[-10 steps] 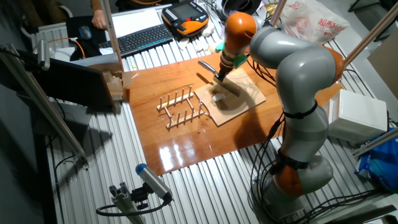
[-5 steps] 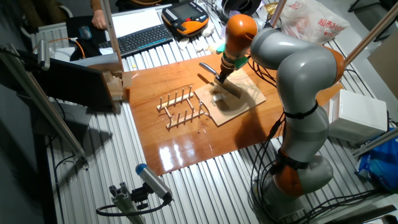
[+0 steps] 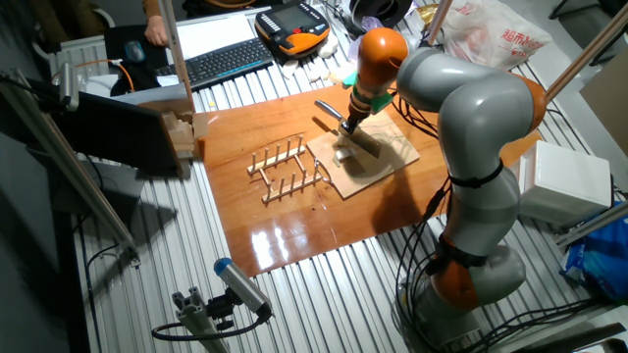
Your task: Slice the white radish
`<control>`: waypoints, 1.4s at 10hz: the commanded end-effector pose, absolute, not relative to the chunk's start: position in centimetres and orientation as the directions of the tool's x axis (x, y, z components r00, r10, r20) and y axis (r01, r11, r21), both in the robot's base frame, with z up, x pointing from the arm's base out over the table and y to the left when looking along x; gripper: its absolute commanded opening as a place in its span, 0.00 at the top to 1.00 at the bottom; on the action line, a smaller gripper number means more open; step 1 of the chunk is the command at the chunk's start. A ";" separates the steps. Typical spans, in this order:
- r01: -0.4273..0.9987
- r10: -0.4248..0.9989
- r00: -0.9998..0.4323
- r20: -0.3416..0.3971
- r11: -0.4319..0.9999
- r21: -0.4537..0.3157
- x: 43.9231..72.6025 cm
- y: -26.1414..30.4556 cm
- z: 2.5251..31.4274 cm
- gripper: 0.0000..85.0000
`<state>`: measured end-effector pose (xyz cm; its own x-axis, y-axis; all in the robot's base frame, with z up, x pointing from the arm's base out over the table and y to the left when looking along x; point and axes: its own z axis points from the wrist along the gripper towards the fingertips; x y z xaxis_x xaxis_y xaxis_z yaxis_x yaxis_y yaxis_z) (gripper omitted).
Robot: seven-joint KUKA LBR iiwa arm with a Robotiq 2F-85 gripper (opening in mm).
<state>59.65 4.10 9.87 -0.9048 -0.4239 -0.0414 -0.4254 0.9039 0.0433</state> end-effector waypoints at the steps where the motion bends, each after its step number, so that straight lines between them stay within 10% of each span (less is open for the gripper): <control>1: -0.425 -0.424 -0.905 -0.041 0.904 0.043 59.6 4.1 9.7 1.00; 9: -0.415 -0.410 -0.908 -0.091 0.909 0.048 59.6 4.3 7.8 1.00; 14: -0.336 -0.336 -0.942 -0.012 0.938 0.083 60.3 5.1 13.6 1.00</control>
